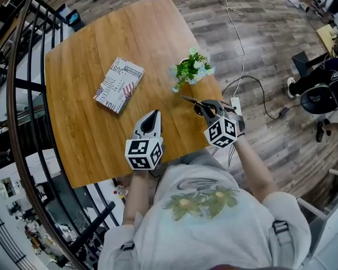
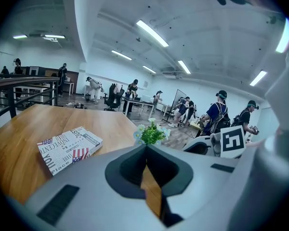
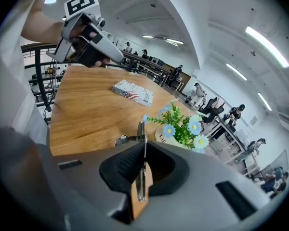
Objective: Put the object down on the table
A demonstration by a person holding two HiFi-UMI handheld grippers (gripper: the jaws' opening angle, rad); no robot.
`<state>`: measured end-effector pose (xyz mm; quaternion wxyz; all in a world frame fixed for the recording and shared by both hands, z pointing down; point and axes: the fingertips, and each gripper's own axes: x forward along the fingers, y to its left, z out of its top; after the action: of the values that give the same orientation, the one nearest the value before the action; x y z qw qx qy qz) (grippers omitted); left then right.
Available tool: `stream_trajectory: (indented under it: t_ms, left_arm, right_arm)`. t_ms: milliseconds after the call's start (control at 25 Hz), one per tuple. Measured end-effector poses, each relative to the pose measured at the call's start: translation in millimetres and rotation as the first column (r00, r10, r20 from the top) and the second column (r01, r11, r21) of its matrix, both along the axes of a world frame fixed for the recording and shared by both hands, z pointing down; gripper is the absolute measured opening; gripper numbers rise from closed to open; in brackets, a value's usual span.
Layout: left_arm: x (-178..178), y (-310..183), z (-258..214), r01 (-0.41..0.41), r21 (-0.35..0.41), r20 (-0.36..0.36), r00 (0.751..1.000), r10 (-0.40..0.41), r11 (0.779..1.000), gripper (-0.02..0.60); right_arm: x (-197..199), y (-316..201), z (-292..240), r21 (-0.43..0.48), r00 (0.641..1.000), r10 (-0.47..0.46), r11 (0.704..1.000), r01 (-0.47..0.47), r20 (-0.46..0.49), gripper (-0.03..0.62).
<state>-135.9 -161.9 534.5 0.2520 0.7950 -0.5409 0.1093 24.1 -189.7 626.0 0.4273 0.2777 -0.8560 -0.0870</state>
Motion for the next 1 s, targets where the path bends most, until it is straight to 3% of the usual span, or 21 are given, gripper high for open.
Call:
stream_trajectory:
  t_ms: [400,1000]
  left_arm:
    - [-4.6,-5.0,7.2,0.000,-0.016,0.011,1.000,0.000,1.000,0.015]
    - [-11.0,-5.2,13.6,0.014,-0.039,0.007,1.000,-0.014,0.999,0.015]
  right_arm:
    - [-5.3,5.4,48.0,-0.045,0.996,-0.034,0.999,0.030,-0.088,0.015]
    - [-5.0,3.8,76.5,-0.072,0.994,-0.004,0.997,-0.003,-0.106,0.021]
